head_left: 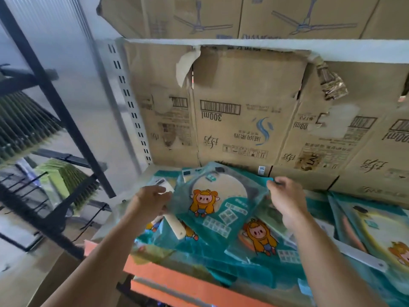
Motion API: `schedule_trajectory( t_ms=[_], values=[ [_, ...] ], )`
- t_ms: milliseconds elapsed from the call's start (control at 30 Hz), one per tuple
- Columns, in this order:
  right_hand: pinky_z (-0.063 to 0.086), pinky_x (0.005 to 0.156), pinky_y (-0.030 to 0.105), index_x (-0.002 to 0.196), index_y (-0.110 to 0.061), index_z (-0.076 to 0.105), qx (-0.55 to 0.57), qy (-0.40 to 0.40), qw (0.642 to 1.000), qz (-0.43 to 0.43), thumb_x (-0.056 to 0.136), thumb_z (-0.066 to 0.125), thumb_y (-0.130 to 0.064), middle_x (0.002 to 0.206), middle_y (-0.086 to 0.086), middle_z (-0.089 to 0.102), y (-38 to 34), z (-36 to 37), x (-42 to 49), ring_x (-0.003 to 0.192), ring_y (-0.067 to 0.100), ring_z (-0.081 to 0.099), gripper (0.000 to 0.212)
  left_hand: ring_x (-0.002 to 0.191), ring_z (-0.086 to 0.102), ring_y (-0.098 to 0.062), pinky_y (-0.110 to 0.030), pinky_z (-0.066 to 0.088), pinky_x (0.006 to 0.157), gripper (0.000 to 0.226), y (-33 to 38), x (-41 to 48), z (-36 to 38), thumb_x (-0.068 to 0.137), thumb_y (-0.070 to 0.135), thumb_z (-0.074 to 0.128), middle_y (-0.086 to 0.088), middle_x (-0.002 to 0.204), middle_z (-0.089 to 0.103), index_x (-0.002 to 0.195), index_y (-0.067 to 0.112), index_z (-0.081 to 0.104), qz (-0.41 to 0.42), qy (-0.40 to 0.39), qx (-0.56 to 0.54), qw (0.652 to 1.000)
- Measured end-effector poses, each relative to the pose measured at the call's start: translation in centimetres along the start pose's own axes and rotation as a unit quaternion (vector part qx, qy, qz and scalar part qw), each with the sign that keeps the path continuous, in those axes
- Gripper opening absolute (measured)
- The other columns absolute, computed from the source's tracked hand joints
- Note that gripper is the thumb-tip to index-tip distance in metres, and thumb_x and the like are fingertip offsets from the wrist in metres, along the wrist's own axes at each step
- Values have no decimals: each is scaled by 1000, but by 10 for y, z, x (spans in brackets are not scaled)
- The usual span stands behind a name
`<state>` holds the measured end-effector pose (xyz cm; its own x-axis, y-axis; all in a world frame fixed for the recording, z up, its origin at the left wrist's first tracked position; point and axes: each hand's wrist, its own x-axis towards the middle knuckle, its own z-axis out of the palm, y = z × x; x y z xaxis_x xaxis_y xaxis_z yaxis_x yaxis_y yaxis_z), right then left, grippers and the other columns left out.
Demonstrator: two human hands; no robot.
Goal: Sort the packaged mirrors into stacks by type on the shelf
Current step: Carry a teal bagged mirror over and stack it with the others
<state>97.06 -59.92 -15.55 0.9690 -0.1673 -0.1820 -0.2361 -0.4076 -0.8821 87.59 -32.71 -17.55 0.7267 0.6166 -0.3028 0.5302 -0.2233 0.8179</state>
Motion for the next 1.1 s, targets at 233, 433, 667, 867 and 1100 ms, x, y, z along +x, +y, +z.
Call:
schedule_trajectory(
  t_ms=[233, 433, 667, 867, 1100],
  values=[
    [45, 58, 30, 85, -13, 61, 82, 16, 994, 70, 92, 59, -26, 79, 6, 64, -2, 17, 6, 69, 18, 59, 15, 44, 54, -13, -29, 48, 57, 9, -6, 4, 0, 84, 4, 67, -4, 57, 61, 92, 8, 69, 29, -92, 0, 995],
    [40, 53, 28, 83, -9, 61, 91, 76, 991, 66, 93, 58, -21, 77, 7, 61, 7, 11, -3, 67, 17, 55, 16, 41, 48, -12, -21, 39, 44, 13, -7, -1, -9, 82, -2, 66, -6, 52, 61, 91, 7, 69, 65, -145, 27, 987],
    [30, 55, 33, 73, 2, 52, 133, 137, 981, 41, 90, 60, -18, 65, 14, 39, 25, -22, -19, 58, 22, 36, 27, 40, 52, -10, -20, 45, 45, 3, -2, -22, -2, 83, 2, 69, -7, 47, 58, 81, 4, 70, 133, -148, 11, 980],
    [31, 48, 29, 76, 11, 49, 169, 192, 966, 30, 89, 63, -16, 67, 15, 39, 38, -70, -30, 57, 23, 36, 33, 42, 47, -11, -25, 42, 49, 13, 9, -38, 24, 84, 5, 69, 0, 45, 53, 71, 5, 70, 182, -220, 18, 958],
    [31, 44, 26, 61, -12, 45, 198, 250, 947, 45, 90, 61, -12, 42, 4, 37, 64, -135, -56, 36, 17, 34, 33, 38, 42, -10, -21, 34, 43, 18, 29, -67, 72, 87, 8, 64, -4, 47, 49, 70, 6, 64, 202, -308, 2, 930]
  ],
)
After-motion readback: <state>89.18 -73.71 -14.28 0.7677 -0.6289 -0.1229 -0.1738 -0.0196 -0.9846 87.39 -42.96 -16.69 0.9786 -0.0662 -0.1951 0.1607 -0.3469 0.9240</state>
